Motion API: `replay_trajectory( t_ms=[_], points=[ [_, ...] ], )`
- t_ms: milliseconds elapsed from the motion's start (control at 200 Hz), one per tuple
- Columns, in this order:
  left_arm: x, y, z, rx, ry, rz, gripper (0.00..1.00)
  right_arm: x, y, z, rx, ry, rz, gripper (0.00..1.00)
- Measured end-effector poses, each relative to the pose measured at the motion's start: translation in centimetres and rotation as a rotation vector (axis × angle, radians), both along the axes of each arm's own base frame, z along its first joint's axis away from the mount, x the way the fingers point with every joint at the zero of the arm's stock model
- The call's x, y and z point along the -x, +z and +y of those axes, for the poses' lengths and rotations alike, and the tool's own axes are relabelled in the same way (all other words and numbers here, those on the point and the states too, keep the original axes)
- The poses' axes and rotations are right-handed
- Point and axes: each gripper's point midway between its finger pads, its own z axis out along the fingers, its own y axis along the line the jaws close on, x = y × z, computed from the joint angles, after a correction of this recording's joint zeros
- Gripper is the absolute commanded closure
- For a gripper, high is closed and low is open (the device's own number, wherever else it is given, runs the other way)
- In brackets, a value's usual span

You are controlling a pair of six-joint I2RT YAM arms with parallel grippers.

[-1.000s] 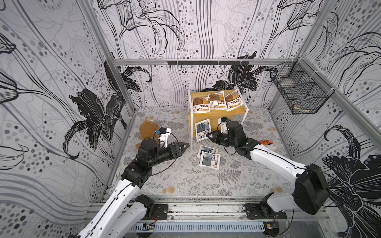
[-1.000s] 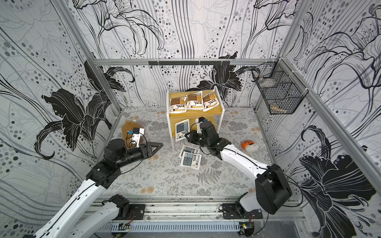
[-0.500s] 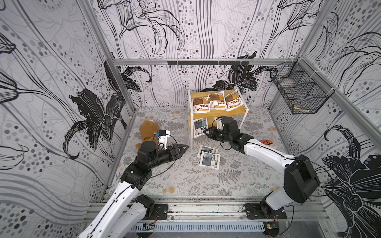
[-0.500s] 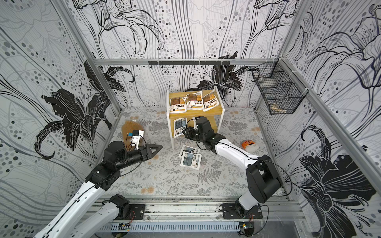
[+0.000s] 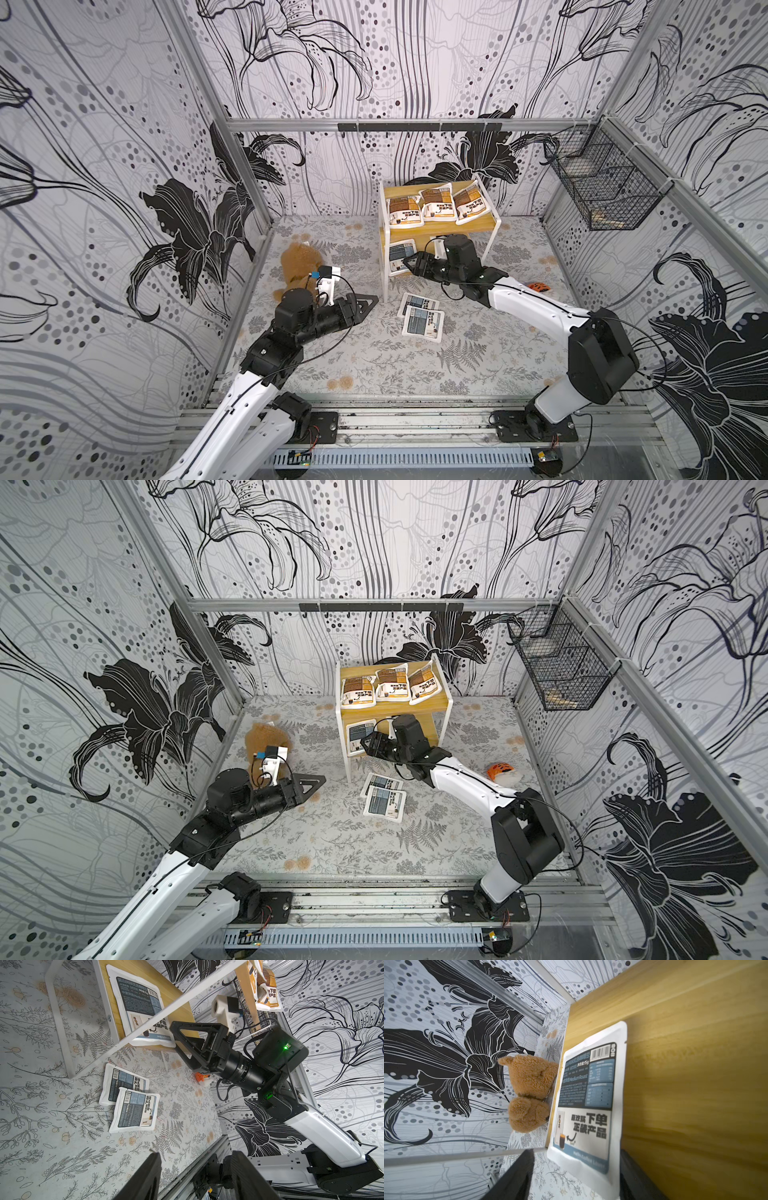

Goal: Place the bagged coffee beans on the shelf by color
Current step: Place the bagged coffee beans on the shelf, then pick up the bagged coffee beans at the center of the board.

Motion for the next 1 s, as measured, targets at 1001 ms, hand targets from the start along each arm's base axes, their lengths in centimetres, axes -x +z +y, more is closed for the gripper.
replay_trajectory(
  t_ms=[1001],
  points=[
    [3.1,-16.8,-10.8,-0.028,-0.126,0.242,0.36,10.7,-12.1,-8.1,0.235,0.107,0.283,0.25]
  ],
)
